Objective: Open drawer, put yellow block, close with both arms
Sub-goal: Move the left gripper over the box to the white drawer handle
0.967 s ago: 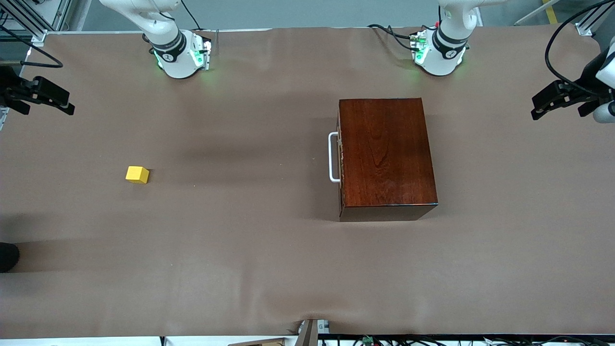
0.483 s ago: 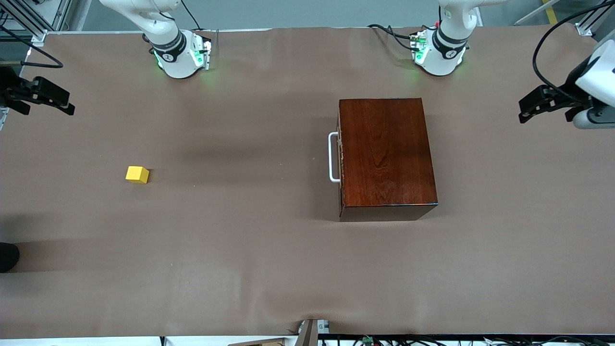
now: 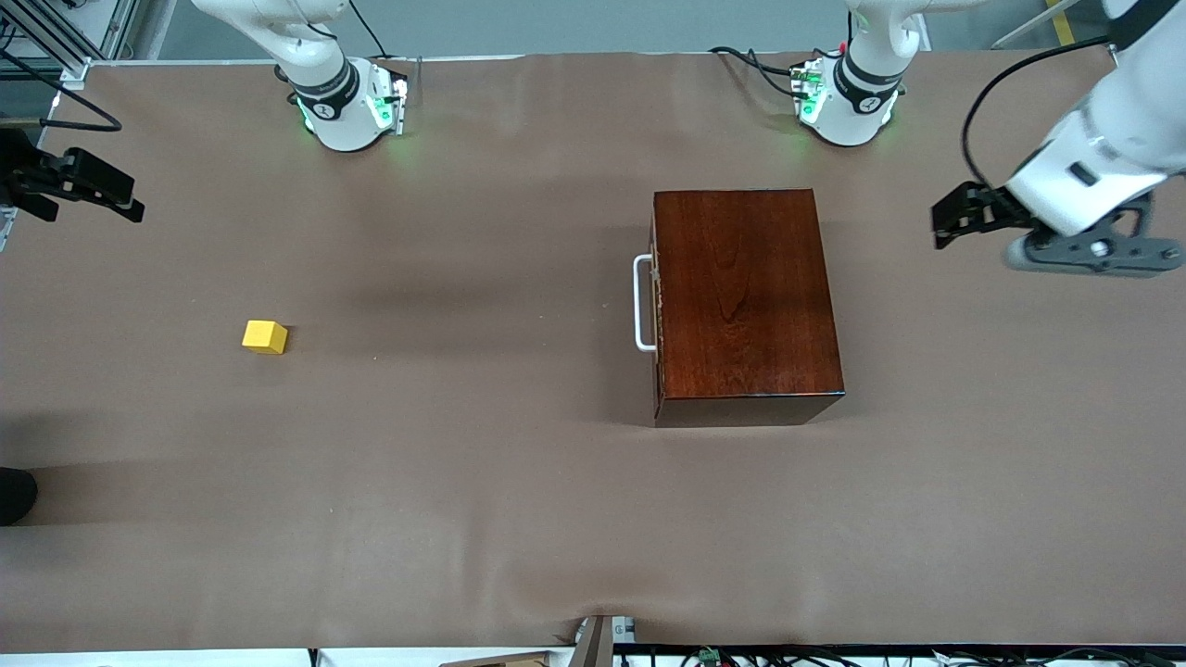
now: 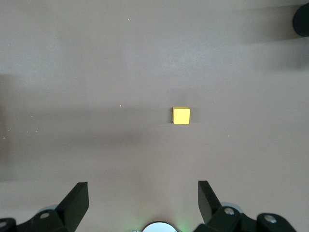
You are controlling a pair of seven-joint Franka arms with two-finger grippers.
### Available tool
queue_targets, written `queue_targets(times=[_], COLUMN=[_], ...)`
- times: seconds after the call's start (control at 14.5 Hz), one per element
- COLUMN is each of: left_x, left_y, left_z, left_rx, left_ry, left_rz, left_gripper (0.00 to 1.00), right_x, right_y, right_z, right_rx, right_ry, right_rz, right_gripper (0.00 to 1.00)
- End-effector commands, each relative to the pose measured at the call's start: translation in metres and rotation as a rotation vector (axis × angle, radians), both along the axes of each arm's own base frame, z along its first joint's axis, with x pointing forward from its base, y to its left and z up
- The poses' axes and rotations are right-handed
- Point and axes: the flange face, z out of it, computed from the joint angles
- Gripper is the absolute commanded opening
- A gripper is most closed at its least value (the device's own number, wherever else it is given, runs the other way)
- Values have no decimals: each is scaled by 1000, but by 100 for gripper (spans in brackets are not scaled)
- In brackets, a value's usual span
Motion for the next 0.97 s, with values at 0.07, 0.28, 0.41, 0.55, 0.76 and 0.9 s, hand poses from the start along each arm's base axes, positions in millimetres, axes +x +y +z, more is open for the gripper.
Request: queue_targets(times=[0.07,0.28,0.41,0.55,0.76,0.9], left_x=[15,19,19,17,15,13], left_y=[-41,-100,-138,-170,-223,-263], left_z=[-6,-22,-38,-55,-79,-101], left_rx=[-24,-36,-43,-42,-16,3], left_ry=[6,11,9,2,-46,-45], left_rz=[0,-14,-31,-30,-8,13], left_gripper=[100,100,100,100,100,100], right_x=[0,0,0,0,0,0], right_y=[-3,-3,-3,-3,-4,-3], right_z=[2,2,2,2,2,1], right_rx=[14,14,14,14,14,14], right_ry=[4,4,3,3,4,6], right_rz=[-3,-3,-3,-3,-4,-3], right_gripper=[100,100,100,100,100,100])
